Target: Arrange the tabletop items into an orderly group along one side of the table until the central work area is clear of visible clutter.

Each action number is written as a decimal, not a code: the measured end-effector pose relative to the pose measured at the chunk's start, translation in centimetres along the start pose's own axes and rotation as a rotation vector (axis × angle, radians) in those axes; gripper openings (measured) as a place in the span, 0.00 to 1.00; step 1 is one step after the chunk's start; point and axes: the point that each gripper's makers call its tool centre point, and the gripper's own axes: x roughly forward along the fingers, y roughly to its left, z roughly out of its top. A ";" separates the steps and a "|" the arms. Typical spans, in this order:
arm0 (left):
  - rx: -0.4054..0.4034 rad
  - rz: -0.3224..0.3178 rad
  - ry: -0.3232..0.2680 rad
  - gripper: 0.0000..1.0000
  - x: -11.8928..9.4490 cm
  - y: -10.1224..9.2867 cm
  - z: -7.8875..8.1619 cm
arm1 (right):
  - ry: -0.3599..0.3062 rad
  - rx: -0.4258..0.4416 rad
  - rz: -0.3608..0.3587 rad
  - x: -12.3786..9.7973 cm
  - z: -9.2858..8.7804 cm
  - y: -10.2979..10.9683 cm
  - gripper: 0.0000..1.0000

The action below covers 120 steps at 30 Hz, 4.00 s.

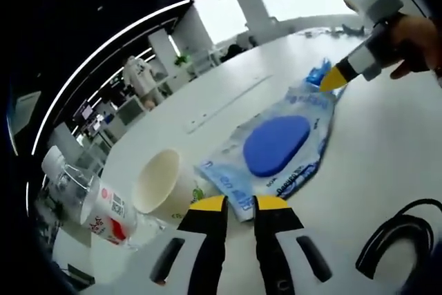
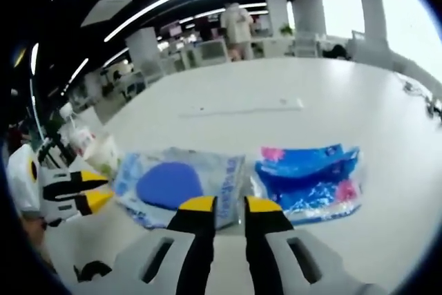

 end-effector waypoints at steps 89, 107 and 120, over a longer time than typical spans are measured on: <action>-0.625 -0.111 0.026 0.70 -15.1 -6.0 -7.3 | 0.225 0.010 0.390 -11.9 -13.3 15.4 0.34; -0.769 -0.188 0.124 0.33 -14.1 -9.3 -9.2 | 0.259 0.042 0.373 -11.5 -15.0 15.2 0.10; -0.821 -0.141 0.109 0.10 -14.1 -8.2 -9.5 | 0.266 0.065 0.383 -11.5 -15.5 15.5 0.10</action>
